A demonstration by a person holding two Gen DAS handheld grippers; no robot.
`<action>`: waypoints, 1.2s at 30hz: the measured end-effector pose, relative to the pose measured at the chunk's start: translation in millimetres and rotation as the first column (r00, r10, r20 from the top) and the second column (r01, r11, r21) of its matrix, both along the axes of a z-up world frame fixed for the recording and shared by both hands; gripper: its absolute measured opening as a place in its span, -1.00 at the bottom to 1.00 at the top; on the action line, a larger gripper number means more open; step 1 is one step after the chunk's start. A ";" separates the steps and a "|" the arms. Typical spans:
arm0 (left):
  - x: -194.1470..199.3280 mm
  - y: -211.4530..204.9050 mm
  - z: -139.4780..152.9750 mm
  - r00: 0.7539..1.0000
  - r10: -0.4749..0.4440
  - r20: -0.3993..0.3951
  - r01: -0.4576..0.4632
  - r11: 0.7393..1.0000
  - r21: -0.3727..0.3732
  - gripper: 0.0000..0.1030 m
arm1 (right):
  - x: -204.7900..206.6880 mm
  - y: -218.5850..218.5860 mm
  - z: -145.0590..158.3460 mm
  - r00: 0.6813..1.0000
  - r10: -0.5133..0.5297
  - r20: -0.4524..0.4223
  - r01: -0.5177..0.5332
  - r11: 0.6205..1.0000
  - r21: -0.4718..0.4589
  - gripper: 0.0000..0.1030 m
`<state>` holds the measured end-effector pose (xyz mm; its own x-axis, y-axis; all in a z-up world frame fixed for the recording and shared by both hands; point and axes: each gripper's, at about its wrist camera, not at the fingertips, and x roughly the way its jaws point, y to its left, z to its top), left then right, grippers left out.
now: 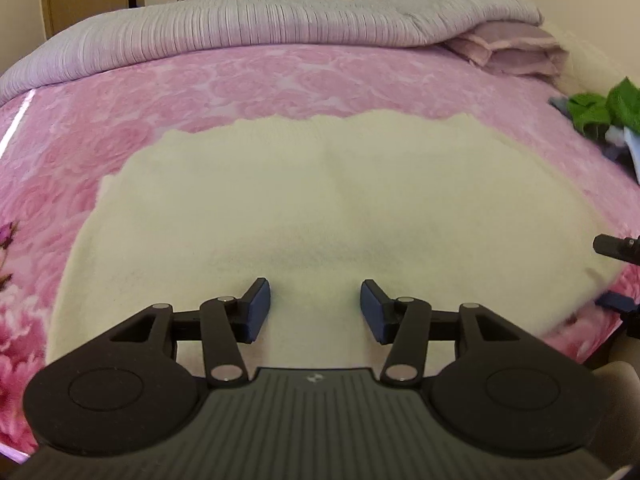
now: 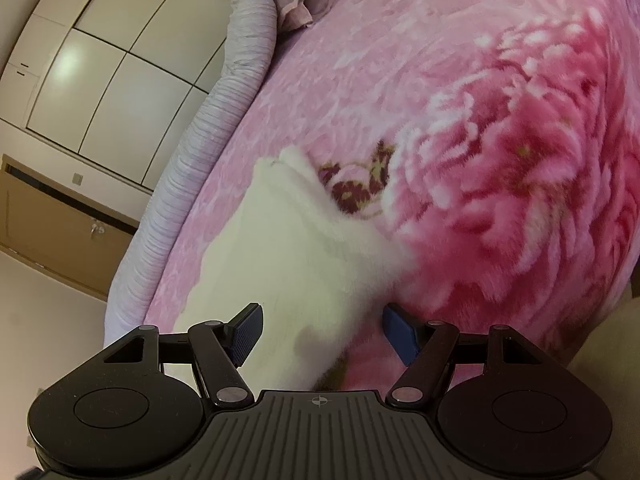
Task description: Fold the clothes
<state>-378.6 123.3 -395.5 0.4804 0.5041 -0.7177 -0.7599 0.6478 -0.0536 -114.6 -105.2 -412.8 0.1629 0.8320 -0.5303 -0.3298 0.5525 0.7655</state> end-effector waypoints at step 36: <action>-186.6 73.5 -1.6 0.810 0.388 0.440 -0.168 0.872 -0.460 -0.43 | -226.9 151.8 65.4 0.046 0.628 0.777 -0.260 0.758 -0.598 -0.70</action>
